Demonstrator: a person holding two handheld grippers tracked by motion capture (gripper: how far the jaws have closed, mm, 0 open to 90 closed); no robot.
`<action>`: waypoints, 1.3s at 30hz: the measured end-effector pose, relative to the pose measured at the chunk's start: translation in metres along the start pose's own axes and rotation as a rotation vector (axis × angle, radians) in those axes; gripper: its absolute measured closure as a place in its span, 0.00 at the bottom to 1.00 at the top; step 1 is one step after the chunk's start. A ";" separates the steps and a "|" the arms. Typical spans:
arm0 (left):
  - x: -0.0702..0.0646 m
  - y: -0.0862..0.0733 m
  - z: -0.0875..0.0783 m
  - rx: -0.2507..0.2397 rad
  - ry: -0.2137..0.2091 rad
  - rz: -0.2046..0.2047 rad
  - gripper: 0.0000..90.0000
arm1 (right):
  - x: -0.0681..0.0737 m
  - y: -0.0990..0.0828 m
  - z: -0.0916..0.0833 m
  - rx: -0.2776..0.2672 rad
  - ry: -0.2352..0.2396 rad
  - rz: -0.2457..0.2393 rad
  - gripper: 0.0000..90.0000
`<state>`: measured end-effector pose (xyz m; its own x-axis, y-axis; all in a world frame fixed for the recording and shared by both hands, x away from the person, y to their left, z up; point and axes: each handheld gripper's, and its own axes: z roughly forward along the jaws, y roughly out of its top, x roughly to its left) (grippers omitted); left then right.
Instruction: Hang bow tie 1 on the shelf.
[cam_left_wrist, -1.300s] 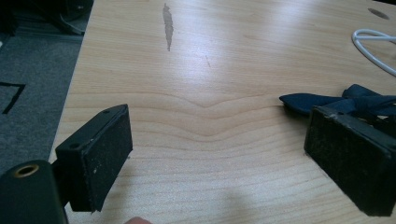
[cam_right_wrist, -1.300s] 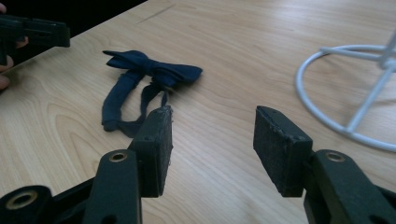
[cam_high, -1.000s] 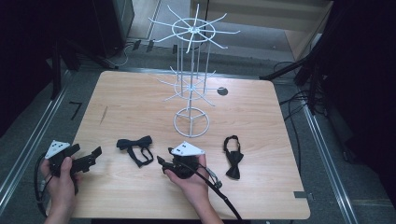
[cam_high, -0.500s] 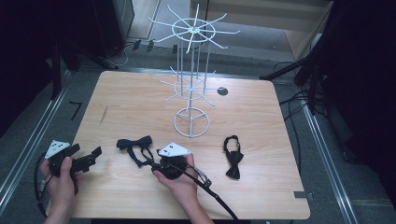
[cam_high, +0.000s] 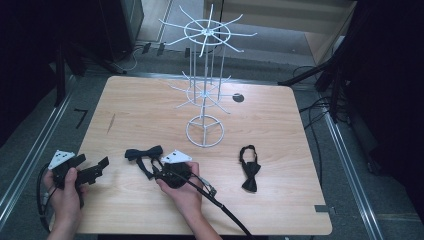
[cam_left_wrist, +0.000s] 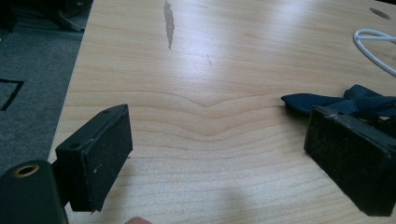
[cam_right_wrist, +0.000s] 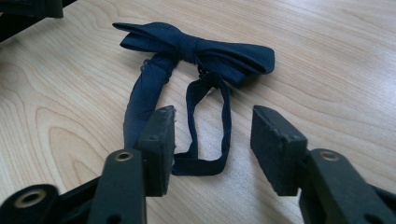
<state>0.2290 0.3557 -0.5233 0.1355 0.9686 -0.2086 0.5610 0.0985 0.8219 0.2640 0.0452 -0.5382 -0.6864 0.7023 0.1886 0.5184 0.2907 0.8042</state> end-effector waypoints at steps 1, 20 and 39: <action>0.000 0.000 0.000 0.000 0.000 0.000 0.09 | 0.000 0.000 0.000 0.000 0.000 0.000 0.60; 0.000 0.000 0.000 0.001 0.001 -0.001 0.09 | -0.014 -0.006 -0.018 -0.033 -0.131 -0.095 1.00; 0.000 0.000 0.000 0.001 0.001 -0.001 0.09 | -0.025 0.022 -0.081 -0.312 -0.222 -0.194 1.00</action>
<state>0.2293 0.3556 -0.5234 0.1336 0.9688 -0.2087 0.5622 0.0993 0.8210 0.2518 -0.0186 -0.4798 -0.6118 0.7868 -0.0809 0.1880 0.2440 0.9514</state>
